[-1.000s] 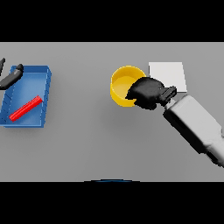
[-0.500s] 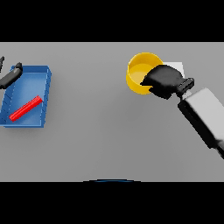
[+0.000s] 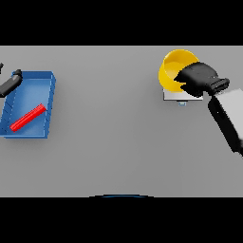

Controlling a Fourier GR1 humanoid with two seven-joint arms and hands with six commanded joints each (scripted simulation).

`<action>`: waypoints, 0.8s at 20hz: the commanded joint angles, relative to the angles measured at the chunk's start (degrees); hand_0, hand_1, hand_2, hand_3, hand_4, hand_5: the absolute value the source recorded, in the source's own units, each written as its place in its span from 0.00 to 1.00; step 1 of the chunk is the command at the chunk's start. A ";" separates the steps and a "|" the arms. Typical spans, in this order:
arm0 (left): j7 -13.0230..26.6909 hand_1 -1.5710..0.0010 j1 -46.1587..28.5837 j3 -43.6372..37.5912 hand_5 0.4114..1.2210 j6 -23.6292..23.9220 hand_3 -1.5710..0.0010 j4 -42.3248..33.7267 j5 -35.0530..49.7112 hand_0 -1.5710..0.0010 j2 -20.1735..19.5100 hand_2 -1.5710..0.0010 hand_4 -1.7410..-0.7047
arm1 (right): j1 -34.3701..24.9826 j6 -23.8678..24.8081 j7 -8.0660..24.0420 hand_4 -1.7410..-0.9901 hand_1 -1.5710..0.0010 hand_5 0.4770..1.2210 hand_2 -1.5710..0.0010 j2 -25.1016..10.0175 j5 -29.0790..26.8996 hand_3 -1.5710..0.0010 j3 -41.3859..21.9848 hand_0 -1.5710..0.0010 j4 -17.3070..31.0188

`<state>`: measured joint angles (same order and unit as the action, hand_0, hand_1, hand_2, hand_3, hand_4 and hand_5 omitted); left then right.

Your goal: Pick up the red beaker and tilt it to pour out 1 green nut into yellow bowl. Pick up the yellow bowl and place it on the metallic measuring scale.

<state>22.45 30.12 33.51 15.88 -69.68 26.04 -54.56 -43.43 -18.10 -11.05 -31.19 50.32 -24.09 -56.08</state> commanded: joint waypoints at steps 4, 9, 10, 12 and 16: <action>-0.21 1.00 0.00 -0.12 0.37 -0.03 1.00 0.66 0.18 1.00 0.52 1.00 0.98 | -2.59 3.34 0.08 0.00 0.00 1.00 0.07 2.24 1.14 0.19 1.05 0.00 9.19; 0.18 1.00 -0.22 0.04 0.37 0.45 1.00 0.84 -0.01 1.00 0.71 1.00 0.98 | -3.93 3.83 -1.78 0.00 0.00 1.00 0.11 3.78 0.34 0.13 2.95 0.01 15.50; -0.22 1.00 -0.27 -0.03 0.37 0.67 1.00 1.00 -0.02 1.00 0.98 1.00 0.98 | -3.75 3.60 -2.09 0.00 0.00 1.00 0.11 4.07 0.11 0.10 3.18 0.01 15.90; -0.27 1.00 -0.12 0.05 0.37 0.23 1.00 1.15 -0.21 1.00 0.65 1.00 0.98 | -4.27 2.36 -1.54 0.00 0.00 1.00 0.13 4.35 0.02 0.07 3.58 0.06 16.82; 0.27 1.00 0.46 0.24 0.38 -0.38 1.00 1.64 -0.05 1.00 1.11 1.00 0.98 | -4.19 2.15 -2.63 0.00 0.07 1.00 0.09 4.26 0.14 0.24 4.32 0.15 17.48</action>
<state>22.73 30.59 33.75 15.51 -68.03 25.98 -53.45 -47.66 -15.91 -13.62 -26.93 50.52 -19.75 -38.63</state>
